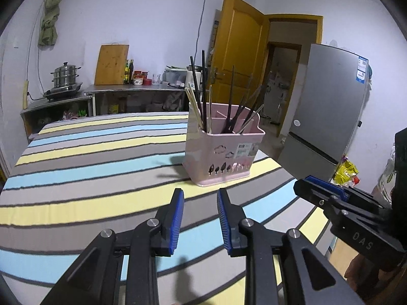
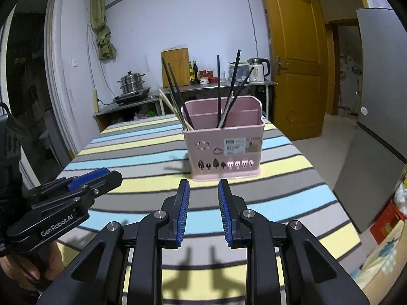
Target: Organize utensils
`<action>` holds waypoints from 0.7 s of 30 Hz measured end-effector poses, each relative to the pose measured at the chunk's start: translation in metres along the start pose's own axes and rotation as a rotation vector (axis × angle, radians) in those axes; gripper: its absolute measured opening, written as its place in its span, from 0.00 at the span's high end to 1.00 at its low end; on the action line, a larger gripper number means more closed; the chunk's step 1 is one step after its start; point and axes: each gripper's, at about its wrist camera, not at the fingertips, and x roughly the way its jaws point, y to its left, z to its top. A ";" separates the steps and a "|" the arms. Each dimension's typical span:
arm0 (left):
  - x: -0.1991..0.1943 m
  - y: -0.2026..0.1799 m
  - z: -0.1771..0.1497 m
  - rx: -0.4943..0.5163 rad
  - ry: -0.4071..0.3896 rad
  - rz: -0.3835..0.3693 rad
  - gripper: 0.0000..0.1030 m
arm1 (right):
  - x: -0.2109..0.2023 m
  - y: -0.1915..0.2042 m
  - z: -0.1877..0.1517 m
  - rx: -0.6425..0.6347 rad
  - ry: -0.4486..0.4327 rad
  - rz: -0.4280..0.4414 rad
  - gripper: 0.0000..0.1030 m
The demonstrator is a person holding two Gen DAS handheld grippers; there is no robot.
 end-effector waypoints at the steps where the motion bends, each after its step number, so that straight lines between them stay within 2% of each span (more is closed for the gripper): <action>1: -0.001 -0.001 -0.002 0.005 0.000 0.002 0.74 | 0.000 0.001 -0.003 -0.004 0.000 -0.003 0.76; 8: -0.003 -0.003 -0.013 0.011 0.000 0.015 0.74 | -0.004 0.005 -0.018 -0.014 0.007 -0.021 0.76; 21: -0.005 -0.007 -0.019 0.021 0.009 0.025 0.74 | -0.009 0.005 -0.020 -0.005 -0.001 -0.027 0.76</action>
